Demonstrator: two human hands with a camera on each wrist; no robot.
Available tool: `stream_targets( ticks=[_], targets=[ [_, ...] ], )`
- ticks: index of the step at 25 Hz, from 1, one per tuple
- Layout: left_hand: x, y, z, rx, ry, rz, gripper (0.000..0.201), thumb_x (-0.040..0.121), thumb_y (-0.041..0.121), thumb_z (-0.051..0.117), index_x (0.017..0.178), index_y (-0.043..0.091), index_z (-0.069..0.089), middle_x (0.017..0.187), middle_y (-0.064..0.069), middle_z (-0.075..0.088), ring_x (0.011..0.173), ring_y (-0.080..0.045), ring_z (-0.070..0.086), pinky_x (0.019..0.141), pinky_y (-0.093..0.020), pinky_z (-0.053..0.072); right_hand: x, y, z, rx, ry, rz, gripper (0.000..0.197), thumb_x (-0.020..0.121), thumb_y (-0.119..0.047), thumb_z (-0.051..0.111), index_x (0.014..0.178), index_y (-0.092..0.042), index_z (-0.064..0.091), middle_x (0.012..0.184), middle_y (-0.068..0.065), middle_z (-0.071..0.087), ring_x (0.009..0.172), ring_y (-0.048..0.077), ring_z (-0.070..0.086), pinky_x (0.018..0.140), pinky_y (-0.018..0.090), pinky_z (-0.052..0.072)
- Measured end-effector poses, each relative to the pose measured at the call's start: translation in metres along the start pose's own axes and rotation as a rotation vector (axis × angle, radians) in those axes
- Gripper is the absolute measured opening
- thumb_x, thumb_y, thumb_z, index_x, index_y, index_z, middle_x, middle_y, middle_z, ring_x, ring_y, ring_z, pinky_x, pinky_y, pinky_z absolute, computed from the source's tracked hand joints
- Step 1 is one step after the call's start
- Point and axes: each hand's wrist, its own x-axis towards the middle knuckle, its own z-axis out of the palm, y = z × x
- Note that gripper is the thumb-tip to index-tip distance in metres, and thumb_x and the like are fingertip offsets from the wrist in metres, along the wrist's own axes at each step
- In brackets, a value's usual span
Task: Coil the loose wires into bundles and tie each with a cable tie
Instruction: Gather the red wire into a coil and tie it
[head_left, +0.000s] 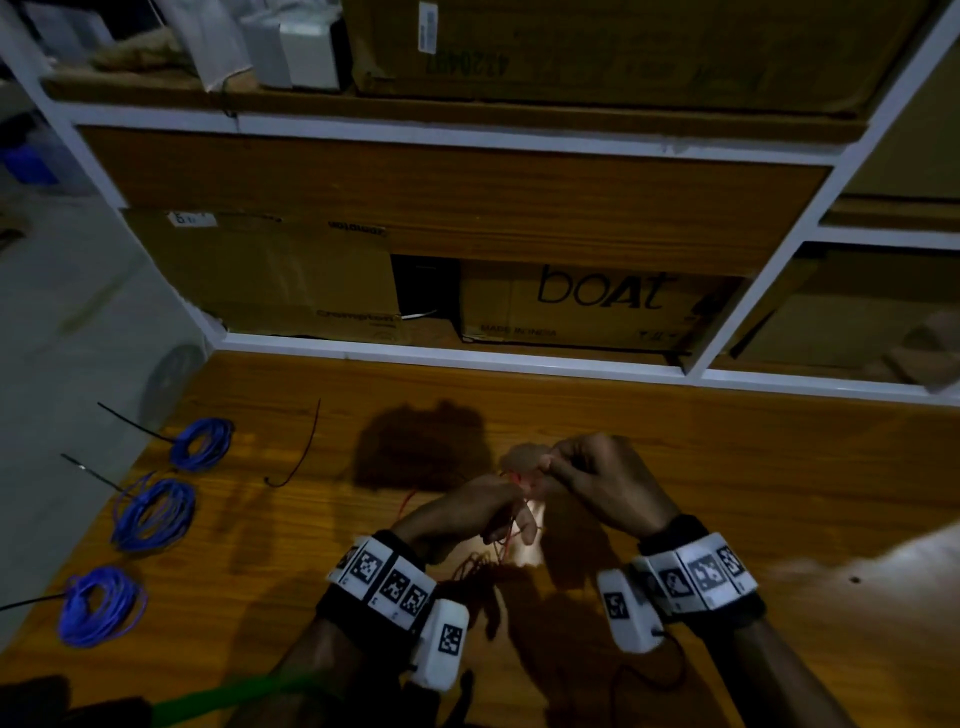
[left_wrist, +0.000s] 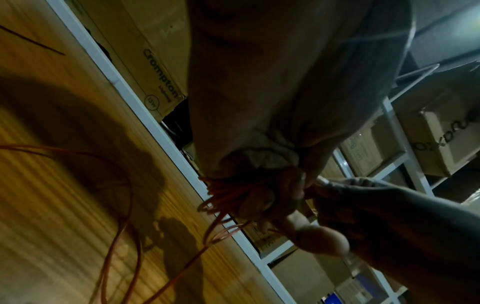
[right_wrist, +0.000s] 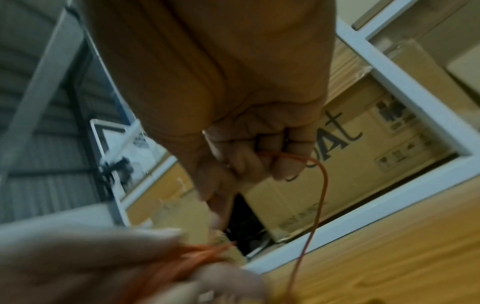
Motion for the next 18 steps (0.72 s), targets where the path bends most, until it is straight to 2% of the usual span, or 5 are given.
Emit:
stream_targets(
  ticks=[3,5,8,12,18],
  targets=[
    [0.003,0.002,-0.002,-0.149,0.124,0.041,0.048,0.108,0.031,0.023,0.104,0.009,0.065,0.077,-0.005,0.069,0.054,-0.012,0.039,0.056,-0.029,0.032,-0.010,-0.011,0.006,0.024,0.053,-0.028,0.025,0.101,-0.026,0.056,0.079,-0.030,0.066,0.064,-0.011,0.062,0.059,-0.002,0.057,0.054,0.016,0.041],
    [0.006,-0.002,-0.002,-0.189,0.191,0.092,0.052,0.108,0.034,0.017,0.097,0.009,0.061,0.071,0.000,0.062,0.056,-0.011,0.042,0.059,-0.032,0.033,-0.014,-0.016,0.015,0.068,0.122,-0.054,0.021,0.100,-0.029,0.056,0.083,-0.031,0.068,0.070,-0.012,0.068,0.067,-0.002,0.063,0.060,0.026,0.051],
    [0.005,0.004,0.004,-0.205,0.262,0.172,0.043,0.106,0.039,0.026,0.103,0.012,0.059,0.072,0.003,0.058,0.062,-0.009,0.047,0.061,-0.028,0.037,-0.021,-0.021,0.031,0.128,0.153,-0.097,0.029,0.096,-0.047,0.047,0.095,-0.029,0.069,0.078,-0.010,0.071,0.071,0.004,0.066,0.066,0.040,0.057],
    [0.005,0.016,0.010,-0.404,0.325,0.217,0.029,0.100,0.038,0.039,0.103,0.019,0.061,0.090,-0.006,0.062,0.065,-0.008,0.057,0.055,-0.020,0.045,-0.026,-0.026,0.047,0.206,0.161,-0.102,0.028,0.100,-0.042,0.049,0.111,-0.027,0.069,0.081,-0.009,0.073,0.066,0.005,0.067,0.062,0.041,0.058],
    [0.022,0.007,-0.009,-0.881,0.311,0.257,0.042,0.104,0.028,0.039,0.136,0.007,0.057,0.091,-0.004,0.066,0.080,-0.015,0.056,0.072,-0.027,0.045,-0.032,-0.017,0.068,0.273,0.111,-0.070,0.029,0.103,-0.037,0.051,0.087,-0.023,0.070,0.067,-0.003,0.067,0.056,0.010,0.059,0.053,0.032,0.046]
  ],
)
